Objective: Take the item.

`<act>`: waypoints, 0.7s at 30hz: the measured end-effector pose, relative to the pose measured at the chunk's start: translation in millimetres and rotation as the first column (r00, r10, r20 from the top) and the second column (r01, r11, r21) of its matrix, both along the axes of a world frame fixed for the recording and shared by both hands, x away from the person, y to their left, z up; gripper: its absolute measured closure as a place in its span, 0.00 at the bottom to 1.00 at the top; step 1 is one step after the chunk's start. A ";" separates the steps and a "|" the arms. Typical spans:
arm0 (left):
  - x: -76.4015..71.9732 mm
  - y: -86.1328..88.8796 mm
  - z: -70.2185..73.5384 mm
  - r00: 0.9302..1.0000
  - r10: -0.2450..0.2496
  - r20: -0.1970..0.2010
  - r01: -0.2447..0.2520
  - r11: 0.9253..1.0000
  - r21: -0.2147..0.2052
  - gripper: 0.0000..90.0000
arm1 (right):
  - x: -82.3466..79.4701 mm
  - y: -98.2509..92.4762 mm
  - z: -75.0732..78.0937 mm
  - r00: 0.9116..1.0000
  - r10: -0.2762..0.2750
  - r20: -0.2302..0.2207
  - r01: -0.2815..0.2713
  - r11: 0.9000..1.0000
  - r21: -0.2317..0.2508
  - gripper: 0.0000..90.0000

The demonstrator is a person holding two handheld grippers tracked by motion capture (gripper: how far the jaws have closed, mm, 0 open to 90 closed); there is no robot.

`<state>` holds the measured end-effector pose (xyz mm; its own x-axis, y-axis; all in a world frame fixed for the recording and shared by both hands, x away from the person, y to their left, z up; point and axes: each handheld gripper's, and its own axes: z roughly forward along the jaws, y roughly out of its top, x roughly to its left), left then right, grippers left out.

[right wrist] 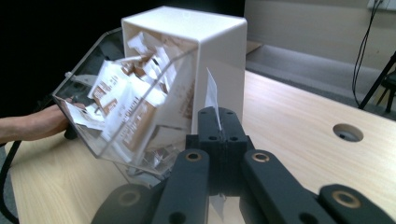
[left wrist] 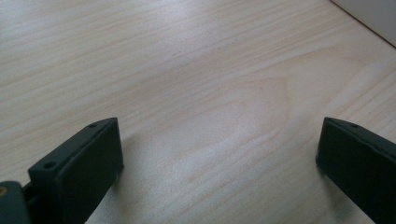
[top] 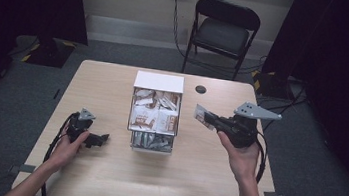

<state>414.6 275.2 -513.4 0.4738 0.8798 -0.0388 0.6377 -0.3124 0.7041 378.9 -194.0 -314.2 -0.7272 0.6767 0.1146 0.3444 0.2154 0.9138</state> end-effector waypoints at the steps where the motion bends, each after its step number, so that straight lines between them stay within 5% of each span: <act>1: 0.0 -0.1 -0.1 1.000 0.000 0.001 0.000 1.000 0.000 0.00 | 0.0 0.0 0.0 1.000 0.000 0.000 0.000 1.000 0.000 1.00; 21: 0.2 0.1 -0.1 1.000 -0.005 -0.003 0.005 1.000 -0.004 0.00 | 23.7 -2.3 -35.7 0.997 -0.017 -0.078 0.016 1.000 -0.014 1.00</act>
<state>414.8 275.3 -513.5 0.4781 0.8772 -0.0436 0.6381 -0.3128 0.7035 402.7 -196.4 -349.9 -0.7049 0.6906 0.1615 0.4182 0.2209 0.8811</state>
